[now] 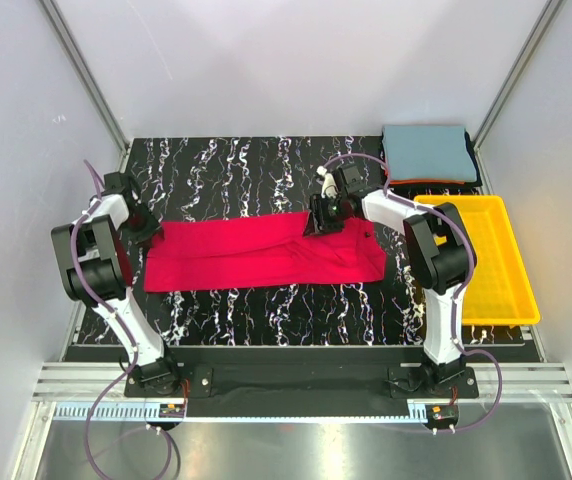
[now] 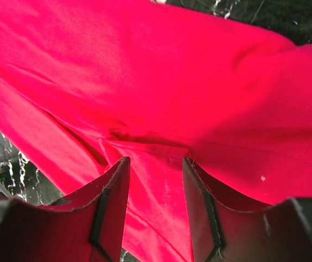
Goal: Fold and stack the t-shirts
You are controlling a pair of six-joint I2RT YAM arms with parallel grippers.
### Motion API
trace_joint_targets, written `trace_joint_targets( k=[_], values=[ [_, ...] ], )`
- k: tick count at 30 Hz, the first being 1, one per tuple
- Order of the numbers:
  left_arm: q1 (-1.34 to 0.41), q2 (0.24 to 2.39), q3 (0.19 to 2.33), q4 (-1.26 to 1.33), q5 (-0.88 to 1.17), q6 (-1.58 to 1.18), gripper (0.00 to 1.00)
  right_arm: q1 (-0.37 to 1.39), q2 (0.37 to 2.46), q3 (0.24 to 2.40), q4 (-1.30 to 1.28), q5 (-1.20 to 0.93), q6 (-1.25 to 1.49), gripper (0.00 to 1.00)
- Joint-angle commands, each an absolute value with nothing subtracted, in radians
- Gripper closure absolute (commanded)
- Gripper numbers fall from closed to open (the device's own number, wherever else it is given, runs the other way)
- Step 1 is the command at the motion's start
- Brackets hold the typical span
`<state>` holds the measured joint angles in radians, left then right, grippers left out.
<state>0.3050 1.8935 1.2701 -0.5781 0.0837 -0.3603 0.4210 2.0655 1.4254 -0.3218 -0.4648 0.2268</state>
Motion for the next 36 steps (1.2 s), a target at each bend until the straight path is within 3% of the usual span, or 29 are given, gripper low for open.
trace_joint_targets(
  k=[1,3,7,10,13,17,24,36],
  values=[
    [0.31,1.902,1.31,-0.566,0.109,-0.319,0.61,0.42,2.077,1.465,-0.324,-0.474,0.19,0.5],
    [0.311,1.894,1.312,-0.566,0.109,-0.313,0.75,0.42,2.074,1.465,-0.324,-0.471,0.186,0.5],
    [0.307,1.887,1.316,-0.563,0.112,-0.307,0.9,0.422,2.066,1.456,-0.325,-0.454,0.166,0.51],
    [0.308,1.878,1.319,-0.565,0.095,-0.307,0.92,0.422,2.063,1.457,-0.325,-0.471,0.158,0.51],
    [0.308,1.876,1.318,-0.568,0.062,-0.316,0.87,0.42,2.06,1.457,-0.327,-0.474,0.153,0.5],
    [0.304,1.844,1.319,-0.577,0.043,-0.337,0.71,0.42,2.066,1.46,-0.328,-0.479,0.141,0.48],
    [0.236,1.772,1.339,-0.572,0.09,-0.359,0.69,0.428,2.088,1.479,-0.34,-0.548,0.117,0.48],
    [0.158,1.953,1.376,-0.563,0.23,-0.338,0.68,0.434,2.059,1.483,-0.377,-0.511,0.097,0.5]
  ],
)
